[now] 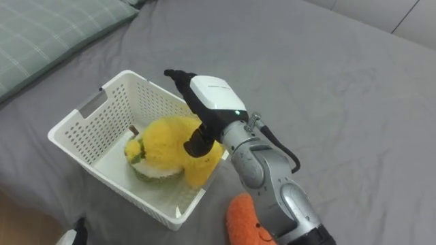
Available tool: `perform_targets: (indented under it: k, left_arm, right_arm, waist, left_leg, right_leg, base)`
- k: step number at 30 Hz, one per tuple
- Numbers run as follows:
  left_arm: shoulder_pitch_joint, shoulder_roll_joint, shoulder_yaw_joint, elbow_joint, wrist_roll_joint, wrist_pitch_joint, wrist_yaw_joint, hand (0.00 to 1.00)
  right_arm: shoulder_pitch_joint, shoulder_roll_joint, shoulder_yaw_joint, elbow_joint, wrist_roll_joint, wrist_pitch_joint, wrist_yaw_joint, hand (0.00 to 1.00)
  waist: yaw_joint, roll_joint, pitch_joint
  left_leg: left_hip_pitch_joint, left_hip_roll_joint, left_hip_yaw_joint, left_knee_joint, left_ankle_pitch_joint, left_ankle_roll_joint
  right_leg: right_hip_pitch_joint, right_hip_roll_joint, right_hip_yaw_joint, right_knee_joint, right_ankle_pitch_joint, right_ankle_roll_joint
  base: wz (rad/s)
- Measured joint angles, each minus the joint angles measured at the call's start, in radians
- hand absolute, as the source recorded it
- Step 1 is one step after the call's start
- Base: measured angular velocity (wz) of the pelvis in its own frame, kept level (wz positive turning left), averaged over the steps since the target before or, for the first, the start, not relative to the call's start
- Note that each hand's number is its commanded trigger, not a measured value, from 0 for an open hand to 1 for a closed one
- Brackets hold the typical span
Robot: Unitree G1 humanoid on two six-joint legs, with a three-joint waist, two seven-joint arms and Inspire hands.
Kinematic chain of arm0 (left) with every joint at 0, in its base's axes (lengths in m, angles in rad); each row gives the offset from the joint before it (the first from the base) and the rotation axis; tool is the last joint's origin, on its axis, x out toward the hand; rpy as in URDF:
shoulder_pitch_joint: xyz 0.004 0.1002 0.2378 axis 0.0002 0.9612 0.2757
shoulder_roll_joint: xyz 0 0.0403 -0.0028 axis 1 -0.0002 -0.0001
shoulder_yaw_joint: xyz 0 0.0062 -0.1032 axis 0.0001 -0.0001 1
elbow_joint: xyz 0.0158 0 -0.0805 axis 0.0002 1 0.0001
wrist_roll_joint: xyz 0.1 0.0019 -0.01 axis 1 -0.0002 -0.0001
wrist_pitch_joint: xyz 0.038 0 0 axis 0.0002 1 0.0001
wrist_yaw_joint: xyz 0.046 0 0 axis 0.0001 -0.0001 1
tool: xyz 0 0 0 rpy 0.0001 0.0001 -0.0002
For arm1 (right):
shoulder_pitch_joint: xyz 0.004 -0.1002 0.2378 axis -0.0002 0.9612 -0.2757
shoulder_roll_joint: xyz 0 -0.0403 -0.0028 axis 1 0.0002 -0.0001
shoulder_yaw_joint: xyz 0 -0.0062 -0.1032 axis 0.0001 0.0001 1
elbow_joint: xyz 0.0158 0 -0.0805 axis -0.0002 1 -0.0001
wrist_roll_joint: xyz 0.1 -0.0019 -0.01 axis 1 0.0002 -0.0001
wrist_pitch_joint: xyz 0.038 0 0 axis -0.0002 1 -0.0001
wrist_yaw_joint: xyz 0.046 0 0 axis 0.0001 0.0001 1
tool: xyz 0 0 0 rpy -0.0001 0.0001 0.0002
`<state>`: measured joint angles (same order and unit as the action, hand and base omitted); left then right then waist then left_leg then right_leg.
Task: Collect toys from the bed
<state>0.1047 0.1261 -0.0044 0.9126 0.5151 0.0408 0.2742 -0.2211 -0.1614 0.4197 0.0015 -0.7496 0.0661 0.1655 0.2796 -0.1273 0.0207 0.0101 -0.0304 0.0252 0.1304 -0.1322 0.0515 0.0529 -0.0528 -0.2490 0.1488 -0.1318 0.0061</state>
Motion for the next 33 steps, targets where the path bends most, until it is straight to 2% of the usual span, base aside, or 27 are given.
perform_targets:
  k: [15, 17, 21, 22, 27, 30, 33]
  left_arm:
    - [0.000, 0.001, 0.001, 0.000, -0.001, -0.005, 0.000, 0.00]
    - [0.002, 0.000, 0.001, 0.000, -0.002, -0.005, -0.001, 0.00]
    - [0.003, -0.001, 0.004, 0.000, -0.005, -0.003, -0.001, 0.00]
    - [0.005, 0.000, 0.004, 0.000, -0.009, -0.002, 0.000, 0.00]
    - [0.025, -0.002, 0.009, 0.015, -0.013, -0.001, 0.001, 0.00]
    - [0.032, -0.018, 0.045, 0.014, -0.012, -0.002, 0.009, 0.00]
    - [0.035, -0.031, 0.058, 0.014, -0.012, -0.002, 0.023, 0.00]
  right_arm:
    - [0.012, -0.006, -0.019, 0.000, 0.030, -0.013, -0.033, 0.00]
    - [0.021, -0.008, -0.020, 0.001, 0.063, -0.013, -0.055, 0.00]
    - [0.053, -0.012, -0.059, 0.001, 0.184, -0.023, -0.077, 0.00]
    - [0.059, -0.013, -0.073, 0.001, 0.200, -0.024, -0.087, 0.00]
    - [0.094, -0.017, -0.165, 0.001, 0.239, -0.040, -0.161, 0.00]
    - [0.110, -0.040, -0.197, 0.001, 0.275, -0.044, -0.191, 0.00]
    - [0.139, -0.044, -0.222, 0.001, 0.306, -0.043, -0.215, 0.00]
  waist:
    - [-0.003, 0.001, 0.0006]
    - [-0.004, 0.006, 0.0039]
    - [-0.006, 0.016, 0.0048]
    - [-0.020, 0.019, 0.0051]
    - [-0.062, 0.026, 0.0010]
    - [-0.084, 0.028, -0.0019]
    - [-0.089, 0.029, -0.0106]
  left_leg:
    - [0.003, 0.000, 0.003, 0.004, 0.000, 0.000]
    - [0.009, 0.000, 0.002, 0.004, 0.000, 0.000]
    - [0.017, 0.000, 0.002, 0.004, 0.000, 0.000]
    - [0.017, 0.000, 0.001, 0.005, 0.000, 0.000]
    - [0.017, 0.000, 0.009, 0.004, 0.000, 0.000]
    - [0.017, 0.000, 0.022, 0.002, -0.001, -0.001]
    - [0.020, 0.000, 0.029, 0.002, -0.002, -0.001]
  right_leg:
    - [0.008, 0.000, 0.006, 0.000, 0.000, 0.000]
    - [0.013, 0.000, 0.010, 0.000, 0.000, 0.000]
    - [0.019, 0.000, 0.011, 0.000, 0.000, 0.000]
    - [0.019, -0.001, 0.011, 0.000, 0.000, 0.000]
    - [0.016, 0.001, 0.022, 0.001, 0.000, 0.000]
    - [0.014, 0.003, 0.040, 0.001, 0.000, 0.000]
    - [0.014, 0.004, 0.054, 0.001, 0.000, 0.000]
  base:
    - [0.00]
    - [0.00]
    - [0.00]
    - [0.00]
    - [-0.05]
    - [-0.13]
    - [-0.09]
